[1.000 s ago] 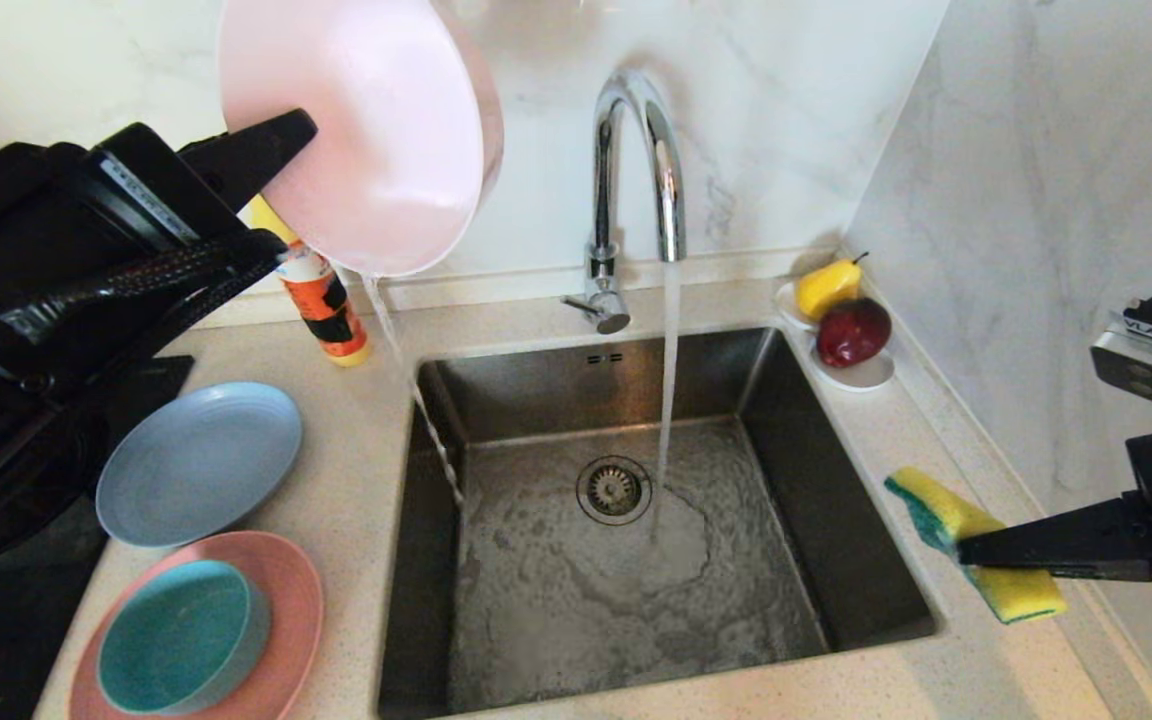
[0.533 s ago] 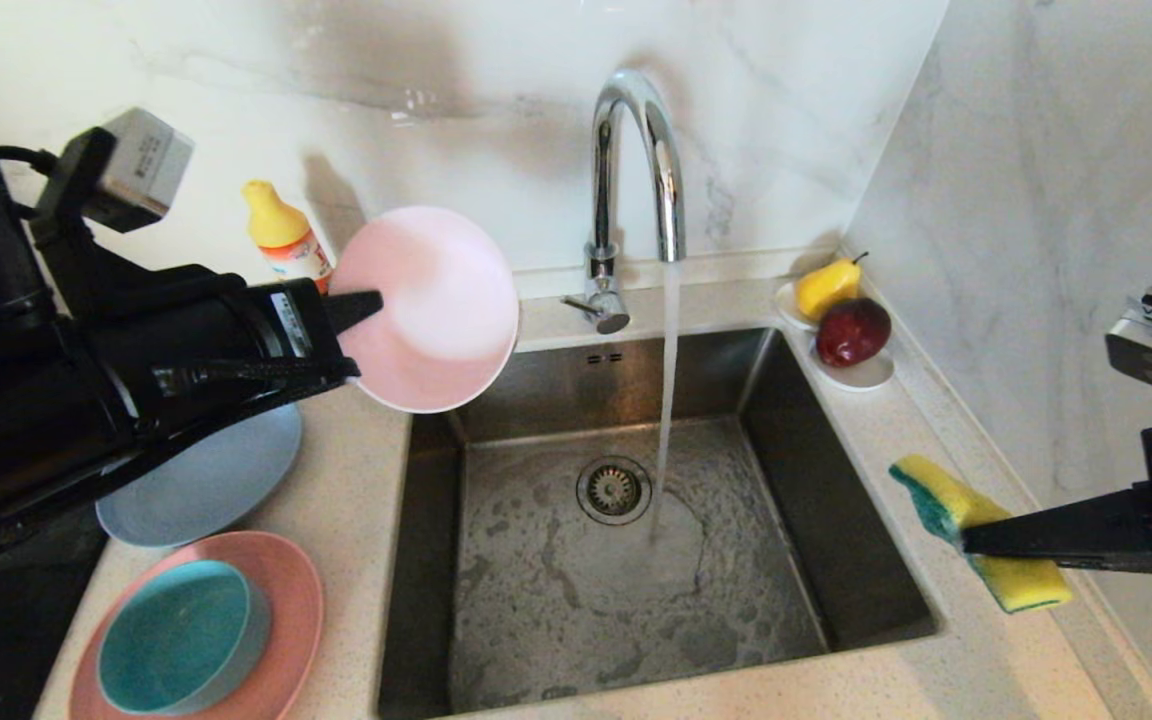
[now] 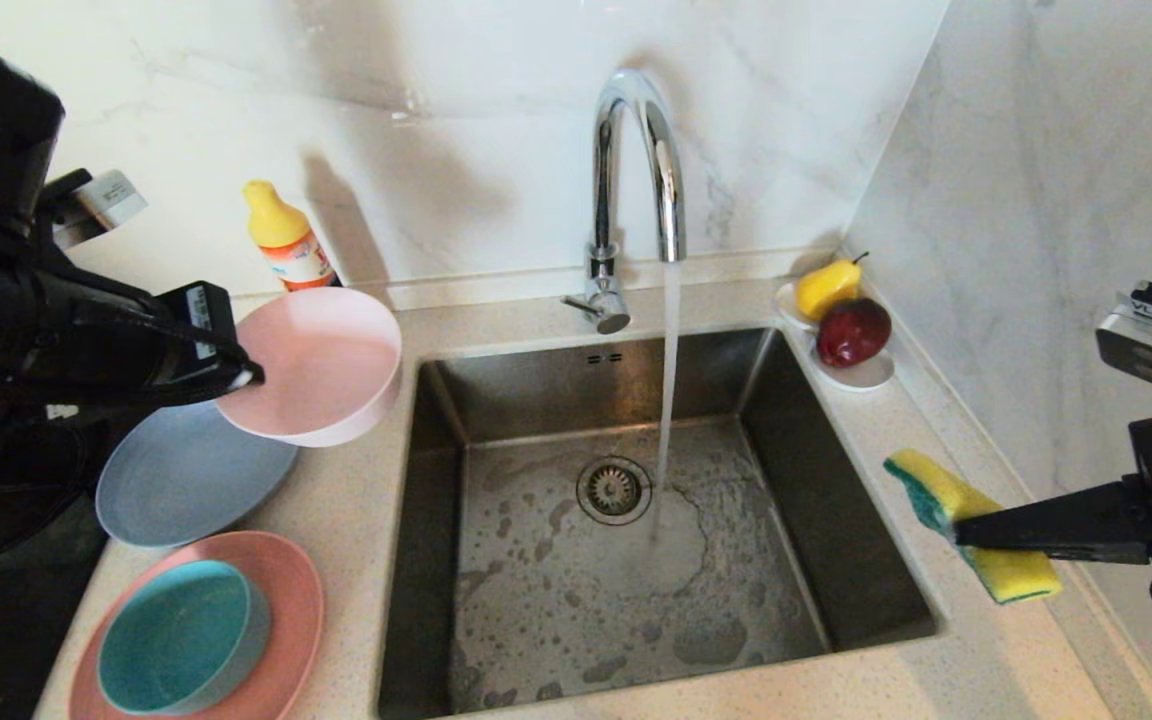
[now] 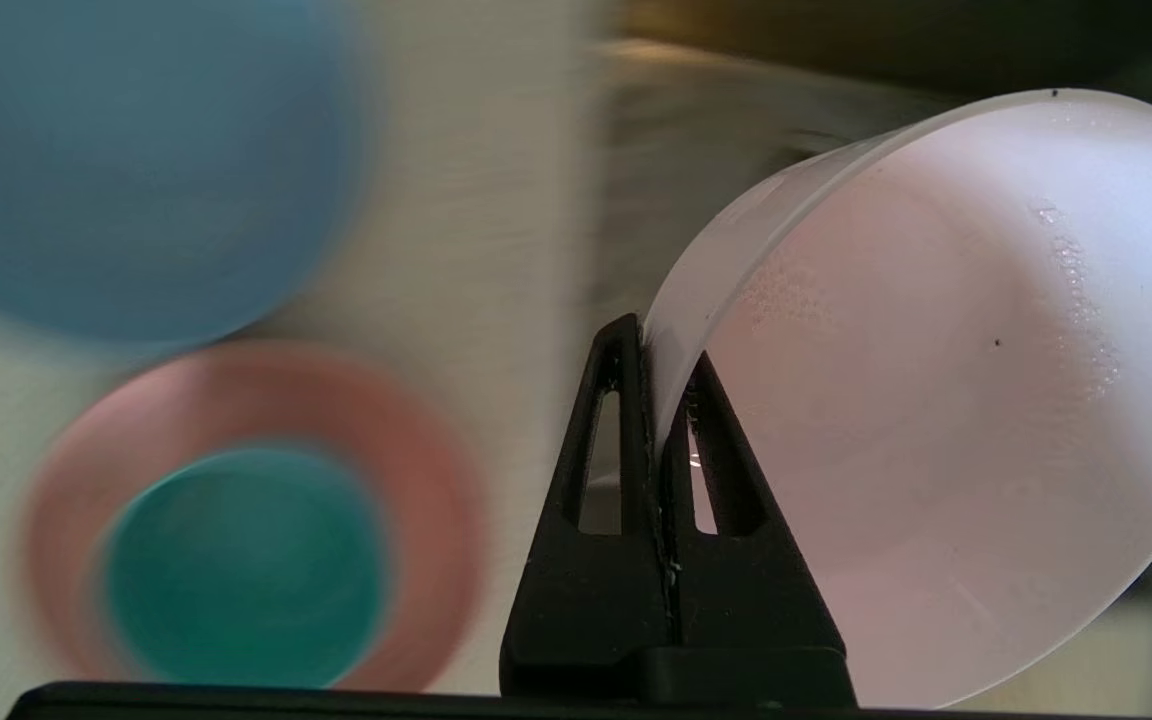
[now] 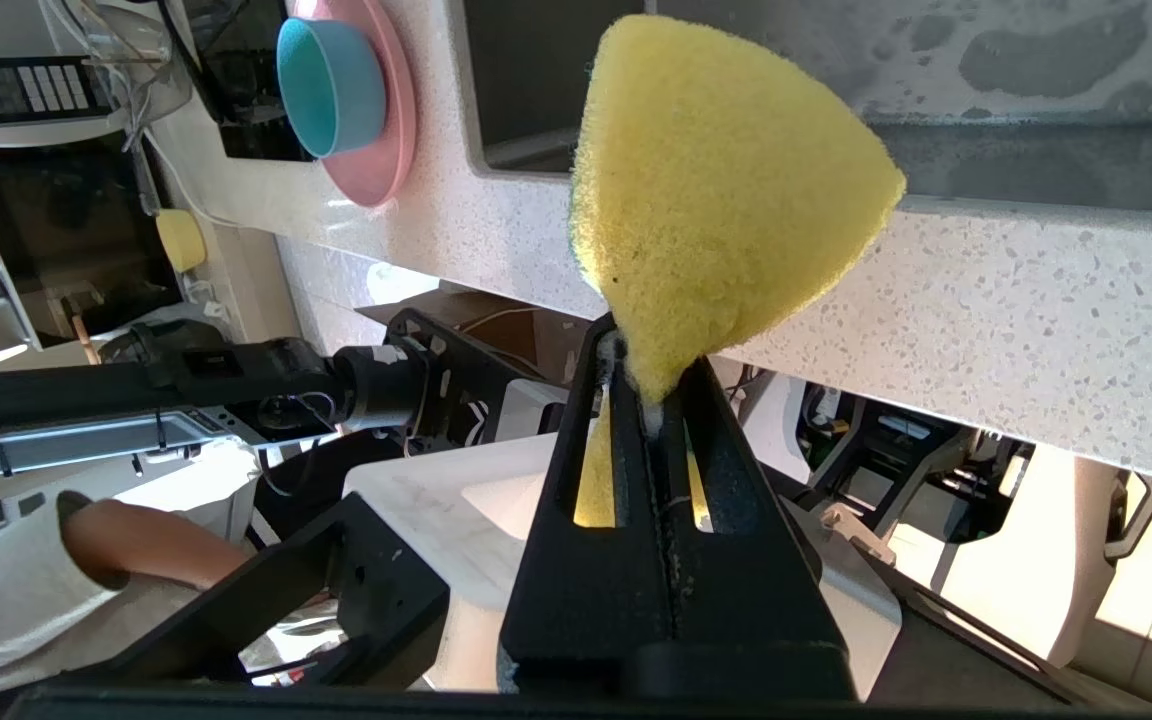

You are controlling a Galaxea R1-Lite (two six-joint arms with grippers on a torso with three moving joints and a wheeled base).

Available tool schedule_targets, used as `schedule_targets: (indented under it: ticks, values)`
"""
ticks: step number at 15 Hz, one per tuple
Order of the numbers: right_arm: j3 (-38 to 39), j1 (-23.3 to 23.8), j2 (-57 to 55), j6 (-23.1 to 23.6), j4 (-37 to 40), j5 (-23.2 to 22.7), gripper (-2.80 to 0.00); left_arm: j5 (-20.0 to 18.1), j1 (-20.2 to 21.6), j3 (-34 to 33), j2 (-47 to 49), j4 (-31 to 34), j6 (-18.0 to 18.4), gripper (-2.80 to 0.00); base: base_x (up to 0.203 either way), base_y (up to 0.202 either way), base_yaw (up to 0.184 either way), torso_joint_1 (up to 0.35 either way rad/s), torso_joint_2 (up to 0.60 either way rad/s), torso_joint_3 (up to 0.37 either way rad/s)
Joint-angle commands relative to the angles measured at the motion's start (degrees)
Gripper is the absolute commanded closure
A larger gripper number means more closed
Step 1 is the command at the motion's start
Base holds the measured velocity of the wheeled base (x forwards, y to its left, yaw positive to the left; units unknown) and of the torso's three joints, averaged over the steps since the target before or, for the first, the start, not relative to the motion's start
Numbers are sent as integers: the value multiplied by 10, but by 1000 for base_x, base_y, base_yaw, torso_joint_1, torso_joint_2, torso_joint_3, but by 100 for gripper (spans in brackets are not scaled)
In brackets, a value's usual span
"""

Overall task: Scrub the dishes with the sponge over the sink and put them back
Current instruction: Place the bowl on the table

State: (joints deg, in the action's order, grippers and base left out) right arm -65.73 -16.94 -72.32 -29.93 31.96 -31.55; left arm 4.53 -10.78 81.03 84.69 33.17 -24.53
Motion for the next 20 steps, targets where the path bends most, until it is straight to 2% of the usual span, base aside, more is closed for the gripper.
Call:
schedule_targets:
  ticks: [1,3,6,8,11,15,20]
  values:
    - [5,0,-12,-2,-4,-2,0,-2,77,19,33,10,-30,0,0,0,0,0,0,0]
    - [13,-1,-14,-1,-15,-3,0,-11,144,30,40,10,-70,0,0,0,0,0,0,0]
    - [18,-1,-14,0,-15,-3,0,-53,234,51,44,2,-125,0,0,0,0,0,0,0]
    - [19,-2,-13,0,-16,-3,0,-59,286,67,58,0,-153,0,0,0,0,0,0,0]
    - [20,-5,-17,0,-23,-4,0,-67,358,72,87,-9,-165,0,0,0,0,0,0,0]
    - [22,-6,-23,0,-22,-4,0,-69,433,68,152,-57,-185,0,0,0,0,0,0,0]
    - [46,-6,-34,13,-47,-12,0,-69,500,71,235,-85,-187,0,0,0,0,0,0,0]
